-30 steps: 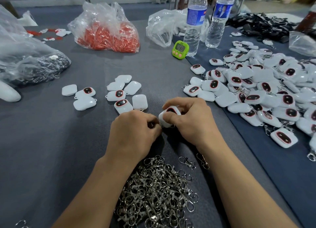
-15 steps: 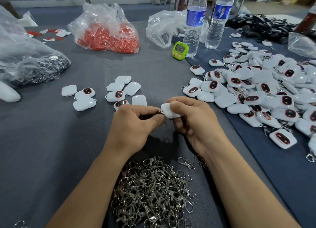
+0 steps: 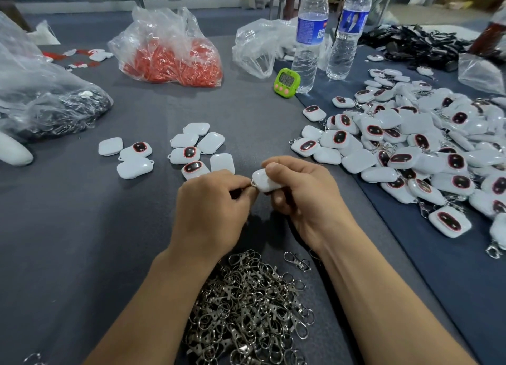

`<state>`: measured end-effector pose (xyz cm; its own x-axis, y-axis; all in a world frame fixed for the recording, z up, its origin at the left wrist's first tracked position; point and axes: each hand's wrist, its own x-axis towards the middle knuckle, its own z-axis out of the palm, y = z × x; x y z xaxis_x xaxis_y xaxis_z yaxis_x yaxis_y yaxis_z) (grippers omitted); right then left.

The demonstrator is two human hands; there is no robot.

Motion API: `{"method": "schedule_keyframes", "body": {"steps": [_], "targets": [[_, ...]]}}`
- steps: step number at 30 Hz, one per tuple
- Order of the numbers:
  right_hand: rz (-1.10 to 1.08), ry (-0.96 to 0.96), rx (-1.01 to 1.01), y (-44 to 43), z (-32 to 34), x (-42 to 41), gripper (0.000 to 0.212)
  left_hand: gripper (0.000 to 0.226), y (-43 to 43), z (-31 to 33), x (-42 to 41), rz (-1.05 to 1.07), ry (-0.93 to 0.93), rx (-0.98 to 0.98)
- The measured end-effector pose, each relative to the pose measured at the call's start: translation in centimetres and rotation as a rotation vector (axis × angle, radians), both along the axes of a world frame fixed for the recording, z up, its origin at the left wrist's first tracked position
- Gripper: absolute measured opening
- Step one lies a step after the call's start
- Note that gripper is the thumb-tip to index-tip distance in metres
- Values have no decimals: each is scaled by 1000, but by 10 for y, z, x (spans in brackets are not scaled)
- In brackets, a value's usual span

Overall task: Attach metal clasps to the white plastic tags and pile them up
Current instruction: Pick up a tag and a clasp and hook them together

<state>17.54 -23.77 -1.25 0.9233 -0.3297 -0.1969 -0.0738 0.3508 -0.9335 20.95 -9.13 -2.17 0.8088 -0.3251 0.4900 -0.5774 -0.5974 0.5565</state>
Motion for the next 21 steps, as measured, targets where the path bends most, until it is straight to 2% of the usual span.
{"method": "schedule_keyframes", "body": {"steps": [1, 3, 5, 7, 9, 11, 15, 18, 21], "targets": [[10, 7, 23, -1, 0, 0, 13, 4, 0, 0, 2, -22, 109, -115], [31, 15, 79, -1, 1, 0, 16, 18, -1, 0, 6, -93, 342, -310], [43, 27, 126, -1, 1, 1, 19, 20, -2, 2, 9, -161, 514, -428], [47, 36, 157, -1, 1, 1, 19, 23, -3, 4, 10, -199, 624, -519], [44, 28, 183, 0, 2, 2, 17, 25, -4, 5, 10, -200, 651, -561], [22, 9, 178, 1, 1, 2, 16, 23, -3, 4, 10, -170, 569, -511], [-57, -67, 58, 4, -1, 0, 14, 14, 2, 2, 6, -153, 318, -244], [-112, -110, -128, 5, -5, -1, 19, 20, 2, 1, 3, -111, 233, -78], [-119, -131, -347, 8, -7, -2, 15, 19, 2, 1, 1, -39, 6, 131]]}}
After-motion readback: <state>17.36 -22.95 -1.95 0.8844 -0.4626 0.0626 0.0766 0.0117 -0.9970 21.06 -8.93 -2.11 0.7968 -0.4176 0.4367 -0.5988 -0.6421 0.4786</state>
